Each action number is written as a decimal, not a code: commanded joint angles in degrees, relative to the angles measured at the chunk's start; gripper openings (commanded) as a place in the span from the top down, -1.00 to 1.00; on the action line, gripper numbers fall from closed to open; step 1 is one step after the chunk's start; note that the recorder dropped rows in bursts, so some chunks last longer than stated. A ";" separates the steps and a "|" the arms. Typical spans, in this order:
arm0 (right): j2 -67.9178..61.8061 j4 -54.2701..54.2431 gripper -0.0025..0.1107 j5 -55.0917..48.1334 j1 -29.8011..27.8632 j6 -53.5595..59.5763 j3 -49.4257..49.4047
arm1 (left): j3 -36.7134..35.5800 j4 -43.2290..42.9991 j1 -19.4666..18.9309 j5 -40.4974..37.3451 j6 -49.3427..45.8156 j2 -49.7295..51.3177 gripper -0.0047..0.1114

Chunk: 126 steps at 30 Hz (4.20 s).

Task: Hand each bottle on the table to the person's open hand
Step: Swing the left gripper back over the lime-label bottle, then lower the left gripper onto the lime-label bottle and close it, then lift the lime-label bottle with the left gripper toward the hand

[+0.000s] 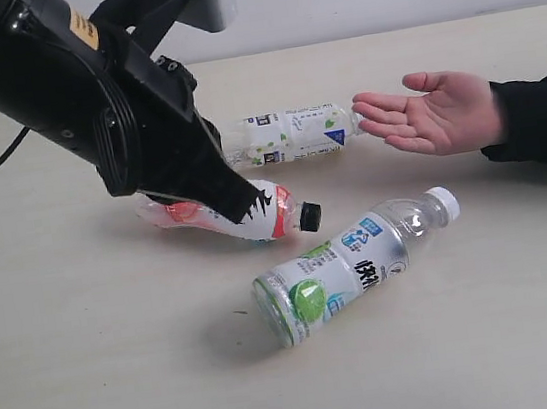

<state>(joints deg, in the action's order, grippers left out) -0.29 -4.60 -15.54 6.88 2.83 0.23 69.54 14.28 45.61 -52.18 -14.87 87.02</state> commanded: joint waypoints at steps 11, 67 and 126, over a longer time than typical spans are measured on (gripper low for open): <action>0.29 0.20 0.96 0.28 -0.26 0.06 -0.23 | 2.58 -1.14 0.39 -5.76 -0.52 5.40 0.92; 0.29 0.20 0.96 0.28 -0.26 0.06 -0.23 | 15.29 -7.99 8.32 2.41 -6.31 33.17 -0.52; 0.29 0.20 0.96 0.28 -0.26 0.06 -0.23 | 20.13 19.69 7.62 25.56 27.17 22.66 0.92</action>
<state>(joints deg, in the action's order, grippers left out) -0.29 -4.60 -15.54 6.88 2.83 0.23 88.02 32.77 54.12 -28.82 8.05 110.03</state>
